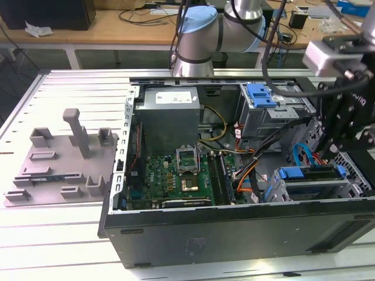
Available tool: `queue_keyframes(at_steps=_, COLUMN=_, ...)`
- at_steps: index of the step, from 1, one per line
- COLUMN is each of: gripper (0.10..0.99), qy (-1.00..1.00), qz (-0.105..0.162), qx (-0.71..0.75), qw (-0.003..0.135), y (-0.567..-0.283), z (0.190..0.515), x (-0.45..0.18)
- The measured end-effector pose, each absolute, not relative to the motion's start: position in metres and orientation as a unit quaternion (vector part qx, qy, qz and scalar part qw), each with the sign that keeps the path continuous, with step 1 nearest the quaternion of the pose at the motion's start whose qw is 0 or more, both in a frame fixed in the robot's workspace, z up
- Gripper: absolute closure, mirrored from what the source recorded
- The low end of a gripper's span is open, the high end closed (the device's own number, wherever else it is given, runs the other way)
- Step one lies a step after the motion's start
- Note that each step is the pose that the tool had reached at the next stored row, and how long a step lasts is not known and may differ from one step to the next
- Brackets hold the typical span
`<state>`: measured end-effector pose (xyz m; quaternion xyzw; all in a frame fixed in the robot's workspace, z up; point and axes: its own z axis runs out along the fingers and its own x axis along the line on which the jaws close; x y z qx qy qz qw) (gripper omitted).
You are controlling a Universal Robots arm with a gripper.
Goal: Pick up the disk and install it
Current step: 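Insert the second disk wire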
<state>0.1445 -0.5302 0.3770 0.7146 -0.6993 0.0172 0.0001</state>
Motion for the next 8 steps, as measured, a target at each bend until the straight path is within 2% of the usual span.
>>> queue_keyframes(at_steps=4, gripper=0.980, qy=-0.699, qz=0.022, qx=0.715, qw=0.003, y=-0.524, z=0.392, x=0.144)
queue_keyframes(at_steps=8, gripper=0.980, qy=-0.699, qz=0.029, qx=0.714, qw=0.009, y=-0.518, z=0.396, x=0.144)
